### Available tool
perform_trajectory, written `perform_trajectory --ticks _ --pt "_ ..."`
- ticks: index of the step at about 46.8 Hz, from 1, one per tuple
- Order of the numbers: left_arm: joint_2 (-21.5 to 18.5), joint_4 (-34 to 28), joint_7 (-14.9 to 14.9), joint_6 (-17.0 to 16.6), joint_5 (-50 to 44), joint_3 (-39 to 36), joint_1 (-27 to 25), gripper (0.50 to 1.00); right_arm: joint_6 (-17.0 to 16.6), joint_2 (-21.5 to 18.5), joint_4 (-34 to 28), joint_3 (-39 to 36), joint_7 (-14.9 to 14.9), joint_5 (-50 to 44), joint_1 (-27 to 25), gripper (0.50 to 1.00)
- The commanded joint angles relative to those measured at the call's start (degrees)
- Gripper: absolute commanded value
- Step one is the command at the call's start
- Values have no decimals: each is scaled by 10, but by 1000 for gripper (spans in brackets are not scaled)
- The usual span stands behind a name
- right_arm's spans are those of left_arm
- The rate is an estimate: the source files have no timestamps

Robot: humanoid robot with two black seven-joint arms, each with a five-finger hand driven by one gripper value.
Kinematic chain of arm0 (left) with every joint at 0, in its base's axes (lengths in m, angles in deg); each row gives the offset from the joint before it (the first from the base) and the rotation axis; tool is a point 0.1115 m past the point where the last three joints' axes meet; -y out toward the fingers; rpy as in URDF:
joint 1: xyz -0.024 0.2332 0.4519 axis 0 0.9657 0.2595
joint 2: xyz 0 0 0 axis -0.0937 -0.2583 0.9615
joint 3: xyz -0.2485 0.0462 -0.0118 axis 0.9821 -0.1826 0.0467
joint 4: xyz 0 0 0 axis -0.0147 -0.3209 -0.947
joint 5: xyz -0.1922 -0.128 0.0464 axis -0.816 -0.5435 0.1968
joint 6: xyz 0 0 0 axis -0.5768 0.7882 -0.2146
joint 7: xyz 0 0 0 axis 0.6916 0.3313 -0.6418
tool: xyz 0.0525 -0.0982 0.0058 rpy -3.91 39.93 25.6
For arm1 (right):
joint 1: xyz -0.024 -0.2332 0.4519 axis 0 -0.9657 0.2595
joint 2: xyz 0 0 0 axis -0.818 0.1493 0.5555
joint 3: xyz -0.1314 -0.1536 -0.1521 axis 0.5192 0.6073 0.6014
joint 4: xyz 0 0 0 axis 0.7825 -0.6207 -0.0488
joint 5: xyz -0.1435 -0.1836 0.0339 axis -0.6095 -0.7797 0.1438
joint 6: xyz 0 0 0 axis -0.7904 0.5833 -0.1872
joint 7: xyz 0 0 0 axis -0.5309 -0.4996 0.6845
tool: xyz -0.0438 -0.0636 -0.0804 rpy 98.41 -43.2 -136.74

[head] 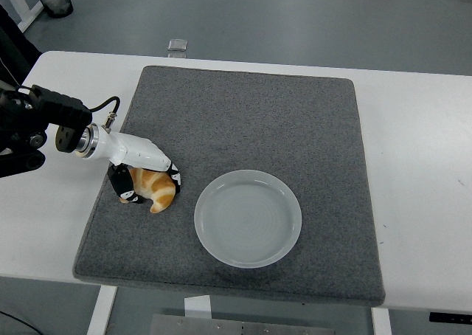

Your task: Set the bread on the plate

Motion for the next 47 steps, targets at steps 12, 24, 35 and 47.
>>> perform_trajectory --ticks 12,24,35,47 --pt "1 1 1 -9 8 -1 2 602 0 0 0 0 0 0 0 952" --pt "4 5 2 -19 16 1 0 500 0 0 0 0 0 0 0 952" --pt "5 14 4 -38 16 3 -1 500 0 0 0 0 0 0 0 952" --pt "3 10 4 -40 6 12 -16 500 0 0 0 0 0 0 0 952"
